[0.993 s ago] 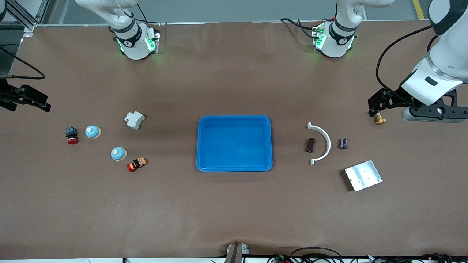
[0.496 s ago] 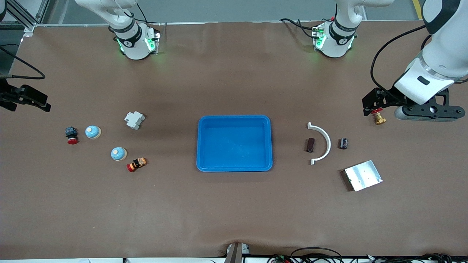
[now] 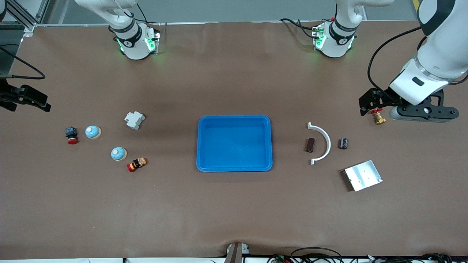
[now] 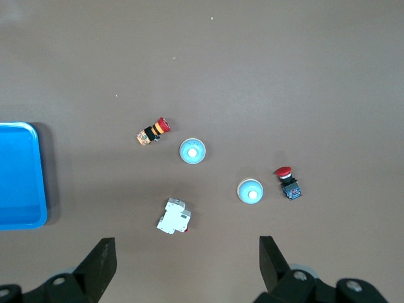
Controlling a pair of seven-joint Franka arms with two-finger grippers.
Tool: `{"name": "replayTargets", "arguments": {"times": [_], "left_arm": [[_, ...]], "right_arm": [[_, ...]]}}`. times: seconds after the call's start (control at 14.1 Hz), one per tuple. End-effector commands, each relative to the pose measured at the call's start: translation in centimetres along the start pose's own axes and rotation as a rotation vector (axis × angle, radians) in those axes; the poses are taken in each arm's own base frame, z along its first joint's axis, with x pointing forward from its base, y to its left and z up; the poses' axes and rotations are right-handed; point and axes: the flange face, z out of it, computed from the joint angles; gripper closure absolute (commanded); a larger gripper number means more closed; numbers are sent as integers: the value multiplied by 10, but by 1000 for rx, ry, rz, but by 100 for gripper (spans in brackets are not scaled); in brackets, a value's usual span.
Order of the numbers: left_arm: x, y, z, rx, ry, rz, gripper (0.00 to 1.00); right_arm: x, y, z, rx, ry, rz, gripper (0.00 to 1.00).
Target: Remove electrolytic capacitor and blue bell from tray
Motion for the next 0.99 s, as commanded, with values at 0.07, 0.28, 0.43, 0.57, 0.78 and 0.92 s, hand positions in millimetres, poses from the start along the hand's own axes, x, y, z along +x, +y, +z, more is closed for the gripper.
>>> {"name": "replayTargets", "arguments": {"times": [0.07, 0.28, 0.43, 0.57, 0.78, 0.92], "left_arm": [[-3, 12, -1, -3, 0, 23, 0], [-4, 21, -2, -6, 7, 24, 0], [-4, 25, -1, -7, 7, 30, 0], [-4, 22, -1, -8, 6, 24, 0], [-2, 21, -1, -8, 15, 24, 0], [-1, 19, 3, -7, 9, 21, 0]], "right_arm": [[0, 4, -3, 2, -1, -8, 0], [0, 4, -3, 2, 2, -8, 0], [0, 5, -3, 2, 2, -6, 0], [0, 5, -3, 2, 0, -6, 0], [0, 5, -3, 2, 3, -6, 0], [0, 4, -3, 2, -1, -8, 0]]}}
